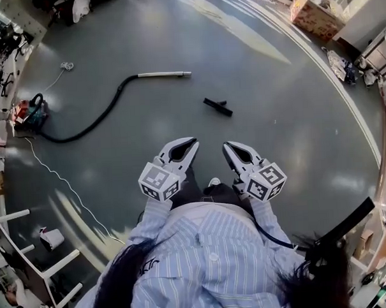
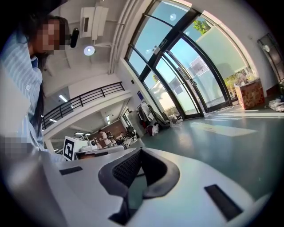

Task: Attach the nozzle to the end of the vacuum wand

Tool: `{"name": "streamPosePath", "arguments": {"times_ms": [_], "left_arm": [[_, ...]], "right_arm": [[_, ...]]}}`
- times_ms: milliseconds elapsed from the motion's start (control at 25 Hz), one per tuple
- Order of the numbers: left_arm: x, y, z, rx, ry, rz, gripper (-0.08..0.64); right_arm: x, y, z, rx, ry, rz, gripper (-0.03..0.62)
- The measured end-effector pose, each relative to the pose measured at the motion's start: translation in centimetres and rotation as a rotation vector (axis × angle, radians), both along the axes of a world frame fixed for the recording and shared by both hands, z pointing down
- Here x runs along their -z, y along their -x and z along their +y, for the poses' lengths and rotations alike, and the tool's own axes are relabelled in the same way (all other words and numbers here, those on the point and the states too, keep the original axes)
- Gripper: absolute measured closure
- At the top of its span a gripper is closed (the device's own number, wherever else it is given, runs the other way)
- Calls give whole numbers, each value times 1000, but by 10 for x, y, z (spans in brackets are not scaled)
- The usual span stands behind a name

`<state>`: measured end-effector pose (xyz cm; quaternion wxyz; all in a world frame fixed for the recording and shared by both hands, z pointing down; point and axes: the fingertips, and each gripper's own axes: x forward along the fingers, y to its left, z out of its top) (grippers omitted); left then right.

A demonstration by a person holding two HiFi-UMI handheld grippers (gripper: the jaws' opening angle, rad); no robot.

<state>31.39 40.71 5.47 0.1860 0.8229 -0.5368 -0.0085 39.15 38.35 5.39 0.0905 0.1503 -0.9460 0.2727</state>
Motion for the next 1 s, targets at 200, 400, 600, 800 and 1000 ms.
{"name": "streamPosePath", "arguments": {"times_ms": [200, 400, 600, 800, 1000], "left_arm": [[-7, 65, -34, -53, 21, -14, 532], [-11, 133, -65, -115, 31, -30, 532], [-23, 194, -93, -164, 31, -45, 533], [-30, 230, -124, -167, 31, -33, 532], [-43, 241, -148, -160, 64, 1, 532]], "right_arm": [[-9, 66, -35, -31, 39, -15, 598], [-16, 130, -70, -97, 85, -11, 598], [-26, 177, -94, -172, 102, 30, 598], [-34, 192, -112, -234, 137, 78, 598], [-44, 180, -136, -329, 213, 88, 598]]}}
